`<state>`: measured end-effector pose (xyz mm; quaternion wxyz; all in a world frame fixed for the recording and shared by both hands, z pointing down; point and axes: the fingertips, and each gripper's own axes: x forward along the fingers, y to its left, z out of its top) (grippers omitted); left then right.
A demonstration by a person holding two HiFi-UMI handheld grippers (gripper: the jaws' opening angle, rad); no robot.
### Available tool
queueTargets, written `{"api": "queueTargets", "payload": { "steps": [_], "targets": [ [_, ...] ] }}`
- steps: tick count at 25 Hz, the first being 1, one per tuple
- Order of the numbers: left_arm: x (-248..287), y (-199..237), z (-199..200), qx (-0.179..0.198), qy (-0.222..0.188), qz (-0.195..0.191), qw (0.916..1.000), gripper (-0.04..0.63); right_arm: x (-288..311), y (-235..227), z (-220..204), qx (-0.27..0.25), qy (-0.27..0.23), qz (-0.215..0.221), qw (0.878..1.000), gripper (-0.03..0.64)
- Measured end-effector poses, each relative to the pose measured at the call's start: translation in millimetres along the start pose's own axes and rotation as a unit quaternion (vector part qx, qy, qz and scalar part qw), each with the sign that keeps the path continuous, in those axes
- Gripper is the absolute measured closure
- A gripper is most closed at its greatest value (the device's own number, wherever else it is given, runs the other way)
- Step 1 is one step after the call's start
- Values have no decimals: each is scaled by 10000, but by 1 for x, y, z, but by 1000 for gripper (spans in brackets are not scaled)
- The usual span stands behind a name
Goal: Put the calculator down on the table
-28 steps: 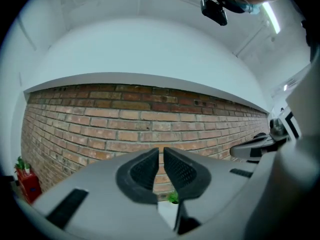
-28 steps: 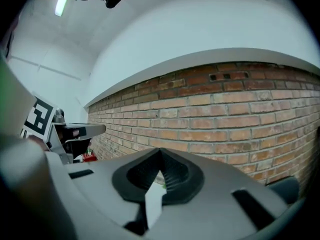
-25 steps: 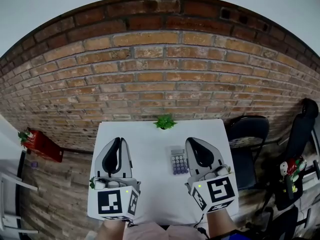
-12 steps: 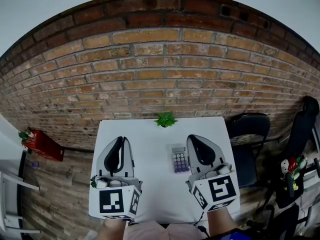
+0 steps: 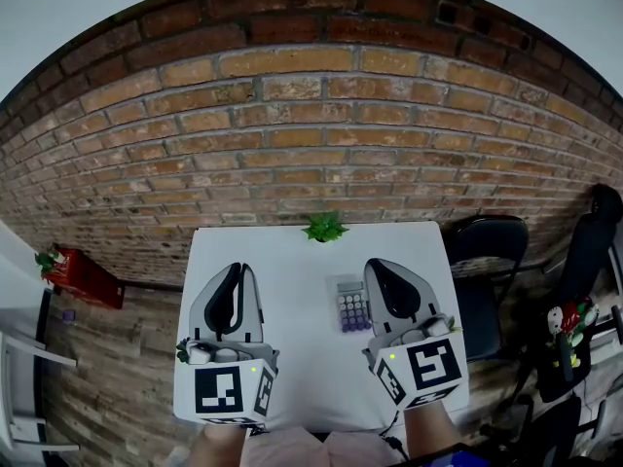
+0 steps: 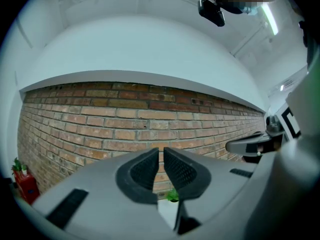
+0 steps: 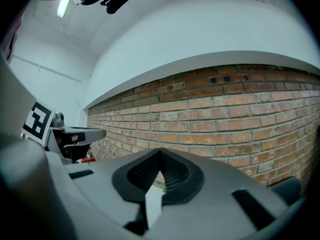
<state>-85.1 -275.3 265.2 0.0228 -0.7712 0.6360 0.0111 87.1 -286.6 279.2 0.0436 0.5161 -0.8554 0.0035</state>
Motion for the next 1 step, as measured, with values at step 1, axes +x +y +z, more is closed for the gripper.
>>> {"api": "queueTargets", "payload": {
  "steps": [1],
  "targets": [
    [0,0,-1,-2,5,-5,10000,558,1,0,0,3,0,-1,10000,618]
  ]
}}
